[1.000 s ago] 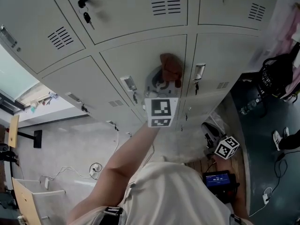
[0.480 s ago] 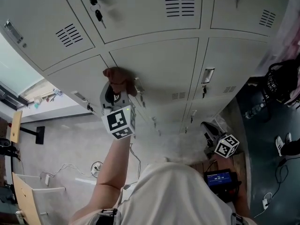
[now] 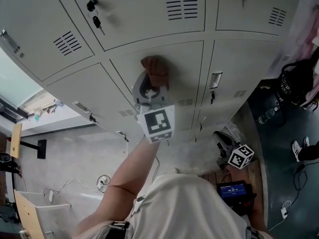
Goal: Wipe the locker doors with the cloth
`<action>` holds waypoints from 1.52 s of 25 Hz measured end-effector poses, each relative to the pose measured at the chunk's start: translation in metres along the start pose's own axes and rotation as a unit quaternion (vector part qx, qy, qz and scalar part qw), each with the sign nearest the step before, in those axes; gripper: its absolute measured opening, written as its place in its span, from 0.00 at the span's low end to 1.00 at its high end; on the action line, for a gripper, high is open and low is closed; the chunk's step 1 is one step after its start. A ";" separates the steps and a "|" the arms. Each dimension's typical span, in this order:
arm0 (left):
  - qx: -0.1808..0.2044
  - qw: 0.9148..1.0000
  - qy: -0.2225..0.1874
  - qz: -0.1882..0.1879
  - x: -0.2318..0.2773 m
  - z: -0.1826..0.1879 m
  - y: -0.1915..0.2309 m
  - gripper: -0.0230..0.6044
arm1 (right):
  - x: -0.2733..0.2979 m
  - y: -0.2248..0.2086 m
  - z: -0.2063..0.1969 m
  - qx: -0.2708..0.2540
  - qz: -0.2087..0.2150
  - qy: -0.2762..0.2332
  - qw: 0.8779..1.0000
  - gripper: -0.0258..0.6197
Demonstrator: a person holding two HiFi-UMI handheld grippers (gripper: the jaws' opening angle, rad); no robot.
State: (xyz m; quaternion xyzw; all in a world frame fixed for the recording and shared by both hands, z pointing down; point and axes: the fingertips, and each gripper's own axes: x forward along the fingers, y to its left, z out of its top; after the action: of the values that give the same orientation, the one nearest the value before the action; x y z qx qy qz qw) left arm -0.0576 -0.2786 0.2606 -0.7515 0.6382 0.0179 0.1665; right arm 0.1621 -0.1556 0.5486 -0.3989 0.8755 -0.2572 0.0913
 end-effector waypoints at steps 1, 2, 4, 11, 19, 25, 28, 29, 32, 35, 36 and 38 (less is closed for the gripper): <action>-0.005 1.000 -0.002 -0.017 0.005 0.005 -0.013 0.16 | -0.004 -0.002 0.001 0.000 -0.005 -0.003 1.000 0.08; -0.010 0.999 -0.004 -0.034 0.009 0.010 -0.026 0.16 | -0.009 -0.004 0.001 0.000 -0.010 -0.006 1.000 0.08; -0.016 0.998 -0.009 -0.063 0.018 0.020 -0.052 0.16 | -0.017 -0.007 0.003 0.001 -0.018 -0.013 1.000 0.08; 0.009 0.985 -0.014 -0.172 0.044 0.056 -0.133 0.16 | -0.044 -0.016 0.008 0.009 -0.044 -0.036 0.998 0.08; 0.033 0.988 -0.031 -0.145 0.042 0.072 -0.093 0.16 | -0.032 -0.014 0.008 0.013 -0.033 -0.036 0.999 0.08; 0.017 0.993 -0.019 -0.113 0.020 0.054 -0.015 0.16 | -0.007 -0.004 0.008 0.007 -0.009 -0.018 1.000 0.08; 0.014 0.996 -0.015 -0.087 0.007 0.046 0.030 0.16 | 0.006 0.003 0.006 0.001 0.004 -0.007 1.000 0.08; 0.020 0.997 -0.014 -0.079 0.003 0.042 0.044 0.16 | 0.010 0.005 0.005 0.001 0.009 -0.005 1.000 0.08; 0.036 0.997 -0.004 -0.061 -0.009 0.029 0.080 0.16 | 0.019 0.010 0.004 -0.002 0.020 0.002 1.000 0.08; 0.056 0.997 0.011 -0.044 -0.017 0.021 0.112 0.16 | 0.024 0.013 0.002 -0.003 0.030 0.008 1.000 0.08; 0.065 0.997 0.017 -0.040 -0.019 0.021 0.120 0.16 | 0.024 0.013 0.001 -0.003 0.032 0.009 0.999 0.08; 0.090 0.995 0.030 -0.028 -0.021 0.026 0.130 0.17 | 0.023 0.014 0.003 0.002 0.036 0.007 0.999 0.08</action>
State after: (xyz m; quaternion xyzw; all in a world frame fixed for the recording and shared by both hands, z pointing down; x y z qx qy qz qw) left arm -0.1824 -0.2683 0.2119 -0.7514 0.6204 -0.0667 0.2146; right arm 0.1392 -0.1660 0.5401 -0.3650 0.8893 -0.2586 0.0948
